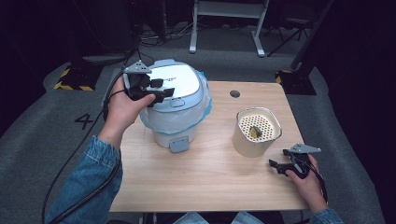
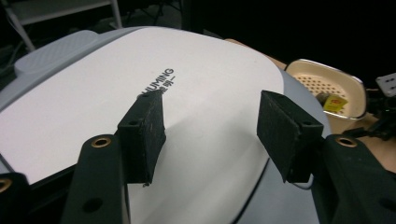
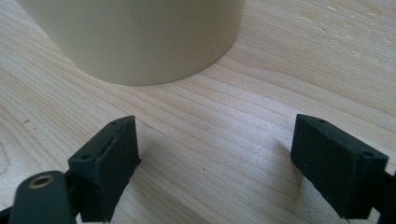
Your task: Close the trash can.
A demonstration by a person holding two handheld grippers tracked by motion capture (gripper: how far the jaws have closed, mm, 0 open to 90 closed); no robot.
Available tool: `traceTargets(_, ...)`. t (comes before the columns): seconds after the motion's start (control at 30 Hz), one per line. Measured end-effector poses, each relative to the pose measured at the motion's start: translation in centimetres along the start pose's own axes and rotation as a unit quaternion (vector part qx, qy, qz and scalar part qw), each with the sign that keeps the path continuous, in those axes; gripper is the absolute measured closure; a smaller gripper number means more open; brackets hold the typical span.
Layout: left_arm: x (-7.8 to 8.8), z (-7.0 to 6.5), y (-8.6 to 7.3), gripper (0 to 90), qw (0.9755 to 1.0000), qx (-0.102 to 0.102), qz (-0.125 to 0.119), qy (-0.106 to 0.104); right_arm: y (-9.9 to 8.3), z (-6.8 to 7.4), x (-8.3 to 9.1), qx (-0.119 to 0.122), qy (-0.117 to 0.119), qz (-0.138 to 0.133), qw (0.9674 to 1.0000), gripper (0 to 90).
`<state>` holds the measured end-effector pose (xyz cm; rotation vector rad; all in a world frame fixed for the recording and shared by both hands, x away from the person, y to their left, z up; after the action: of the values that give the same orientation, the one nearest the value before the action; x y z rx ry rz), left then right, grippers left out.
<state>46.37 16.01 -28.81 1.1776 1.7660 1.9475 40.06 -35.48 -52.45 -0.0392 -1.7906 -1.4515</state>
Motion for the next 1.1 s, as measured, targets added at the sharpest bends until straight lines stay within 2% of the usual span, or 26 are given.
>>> traceTargets(0.07, -0.1, -0.1, 0.0, 42.1, 1.0000, -0.005, 0.003, 0.004, 0.0, 0.0, 0.0, 0.000, 0.000, 0.000, 1.0000, 15.5)
traceTargets(0.1, -0.2, -0.3, 0.1, 41.7, 0.9996, -0.019, 0.007, 0.017, 0.0, 0.0, 0.0, 0.000, 0.000, 0.000, 1.0000, 15.5)
traceTargets(0.23, -0.6, -0.4, 0.1, 41.2, 0.9994, -0.024, -0.001, 0.024, 0.0, 0.0, 0.0, 0.000, 0.000, 0.000, 1.0000, 15.5)
traceTargets(0.43, -0.9, -0.7, 0.1, 41.6, 0.9993, -0.027, 0.004, 0.026, 0.0, 0.0, 0.0, 0.000, -0.001, 0.000, 1.0000, 15.5)
traceTargets(0.6, -0.9, -1.1, 0.4, 41.8, 0.9981, -0.041, 0.016, 0.043, 0.0, 0.0, 0.0, 0.000, -0.001, 0.000, 1.0000, 15.5)
traceTargets(0.63, -1.2, -1.1, 0.3, 43.1, 0.9971, -0.049, 0.027, 0.052, 0.0, 0.0, 0.0, 0.000, 0.000, 0.000, 1.0000, 15.5)
traceTargets(0.7, -1.2, -1.2, 0.2, 43.0, 0.9970, -0.050, 0.021, 0.054, 0.0, 0.0, 0.0, 0.000, -0.001, 0.000, 1.0000, 15.5)
traceTargets(0.73, -1.2, -1.2, 0.2, 43.0, 0.9970, -0.050, 0.021, 0.054, 0.0, 0.0, 0.0, 0.000, -0.001, 0.000, 1.0000, 15.5)
traceTargets(0.77, -1.2, -1.0, 0.1, 42.9, 0.9980, -0.039, 0.015, 0.048, 0.0, 0.0, 0.0, 0.000, 0.000, 0.000, 1.0000, 15.5)
traceTargets(0.87, -1.2, -0.9, 0.2, 41.5, 0.9981, -0.037, 0.015, 0.048, 0.0, 0.0, 0.0, 0.000, -0.001, 0.000, 1.0000, 15.5)
traceTargets(0.97, -1.2, -1.1, 0.2, 30.1, 0.9983, -0.033, 0.020, 0.043, 0.0, 0.0, 0.0, 0.000, -0.001, 0.000, 1.0000, 15.5)
traceTargets(1.07, -1.2, -1.3, 0.2, 27.1, 0.9985, -0.034, 0.023, 0.036, 0.0, 0.0, 0.0, 0.000, -0.001, 0.000, 1.0000, 15.5)
traceTargets(1.1, -1.1, -1.6, 0.2, 26.3, 0.9988, -0.035, 0.022, 0.027, 0.0, 0.0, 0.0, 0.000, -0.001, 0.000, 1.0000, 15.5)
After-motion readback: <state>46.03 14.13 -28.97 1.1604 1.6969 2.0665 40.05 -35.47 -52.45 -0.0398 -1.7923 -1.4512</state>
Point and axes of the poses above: each handheld gripper's, and its own axes: x roughly backward along the jaws, y roughly out of its top, z roughly to its left, the point moved 3 cm from there along -x, roughly forward along the jaws, and after that the axes turned 6 degrees about -z, right-handed, at the moved point
